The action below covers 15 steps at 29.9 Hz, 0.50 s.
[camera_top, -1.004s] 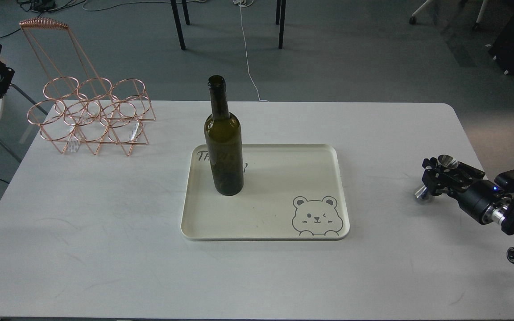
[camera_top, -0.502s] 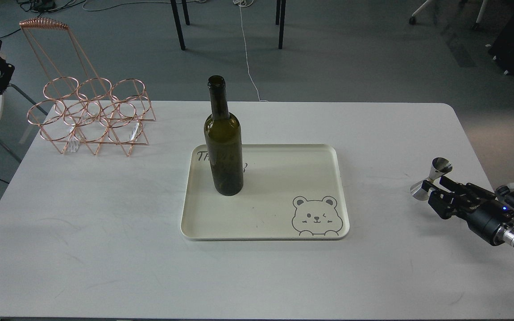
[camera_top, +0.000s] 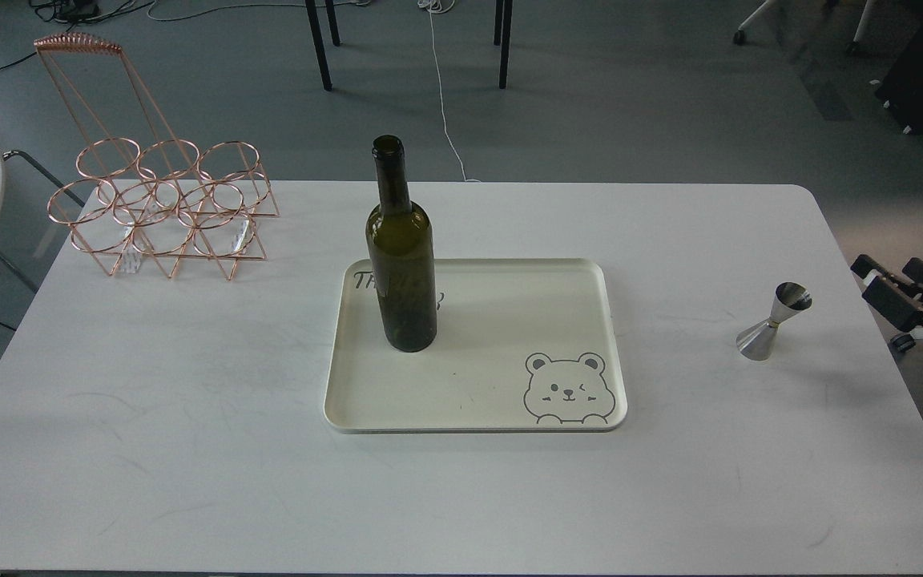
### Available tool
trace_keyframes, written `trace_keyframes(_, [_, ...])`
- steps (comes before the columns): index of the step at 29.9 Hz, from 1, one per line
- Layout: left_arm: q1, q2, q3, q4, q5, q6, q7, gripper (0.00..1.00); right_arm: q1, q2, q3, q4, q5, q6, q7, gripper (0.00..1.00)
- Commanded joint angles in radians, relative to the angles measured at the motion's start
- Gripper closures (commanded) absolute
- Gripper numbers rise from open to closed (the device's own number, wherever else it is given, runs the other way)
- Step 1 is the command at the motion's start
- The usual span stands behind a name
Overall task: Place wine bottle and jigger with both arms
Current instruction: 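Set the jigger on the table and withdraw the right gripper, then reach the left gripper toward the green wine bottle's neck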
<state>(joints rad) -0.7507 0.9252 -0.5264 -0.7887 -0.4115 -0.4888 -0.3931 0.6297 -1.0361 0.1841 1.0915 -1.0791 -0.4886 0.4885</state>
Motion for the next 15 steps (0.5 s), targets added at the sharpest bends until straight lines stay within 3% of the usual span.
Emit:
trace_keyframes(1, [0.014,0.107,0.005,-0.151,0.095,0.000,0.000,0.01,0.154,0.002,0.003,-0.016,0.126,0.000,0.000,0.12])
trace_keyframes(3, [0.017,0.154,0.011,-0.213,0.166,0.000,0.000,0.02,0.206,0.007,0.011,-0.024,0.197,0.011,0.000,0.09])
trace_keyframes(10, [0.017,0.337,0.036,-0.492,0.422,0.000,-0.004,0.02,0.321,0.105,0.075,-0.062,0.404,0.240,0.000,0.05])
trace_keyframes(13, [0.011,0.363,0.032,-0.584,0.581,0.000,-0.006,0.02,0.320,0.165,0.147,-0.116,0.487,0.336,0.000,0.05])
trace_keyframes(15, [0.002,0.365,0.028,-0.635,0.731,0.050,-0.006,0.02,0.320,0.215,0.192,-0.169,0.537,0.392,0.000,0.05])
